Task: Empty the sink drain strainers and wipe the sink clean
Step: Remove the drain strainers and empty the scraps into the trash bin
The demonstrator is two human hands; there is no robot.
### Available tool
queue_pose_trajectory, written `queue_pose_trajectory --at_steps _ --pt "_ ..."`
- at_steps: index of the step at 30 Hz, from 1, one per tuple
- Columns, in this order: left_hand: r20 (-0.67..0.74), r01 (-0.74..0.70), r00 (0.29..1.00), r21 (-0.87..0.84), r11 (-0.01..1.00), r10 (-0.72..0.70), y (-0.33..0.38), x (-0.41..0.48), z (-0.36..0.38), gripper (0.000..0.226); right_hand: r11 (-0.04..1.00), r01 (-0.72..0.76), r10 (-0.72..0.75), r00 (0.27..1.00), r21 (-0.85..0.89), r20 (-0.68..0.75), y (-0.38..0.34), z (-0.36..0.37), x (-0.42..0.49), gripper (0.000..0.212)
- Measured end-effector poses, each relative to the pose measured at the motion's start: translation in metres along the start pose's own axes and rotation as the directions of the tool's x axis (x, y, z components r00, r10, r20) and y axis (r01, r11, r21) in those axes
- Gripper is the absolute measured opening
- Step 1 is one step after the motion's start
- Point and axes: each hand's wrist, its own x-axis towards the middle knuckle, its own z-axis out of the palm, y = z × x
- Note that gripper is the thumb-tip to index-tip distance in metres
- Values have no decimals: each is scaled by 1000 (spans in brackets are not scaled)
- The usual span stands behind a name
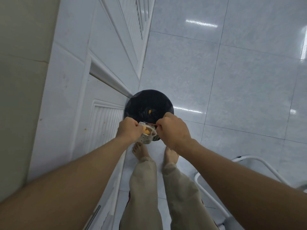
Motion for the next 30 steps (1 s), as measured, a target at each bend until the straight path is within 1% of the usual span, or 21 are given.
queue_pose_trajectory --at_steps 2,6,11,14,18,21,24,27,30 --pt "3 4 1000 -14 1000 -4 -2 1 0 34 1000 -6 7 1000 28 -20 2 -4 -1 23" --pt "-11 2 1000 -50 999 -3 -2 -1 1 45 999 -39 39 999 19 -18 2 -10 0 19" --pt "19 -33 999 -78 996 35 4 -3 1 42 999 -45 44 998 24 47 -4 -4 5 18" --pt "22 -32 999 -79 996 33 6 -3 2 40 999 -28 28 1000 19 14 -5 2 5 22" --pt "-17 -7 1000 -42 999 6 6 -1 1 29 1000 -15 17 997 17 -70 -3 3 2 26" --pt "-18 -12 1000 -25 1000 12 4 0 1 37 999 -46 47 995 12 -89 1 1 1 26" --pt "-11 -7 1000 -18 1000 6 3 0 0 40 997 -76 77 993 18 -89 4 -3 2 27" --pt "-18 -1 1000 -24 1000 0 0 0 0 46 995 -93 96 990 40 -99 2 -8 3 23" --pt "-15 -9 1000 -16 1000 8 0 0 1 47 994 -103 104 993 27 -49 -1 -12 5 19"
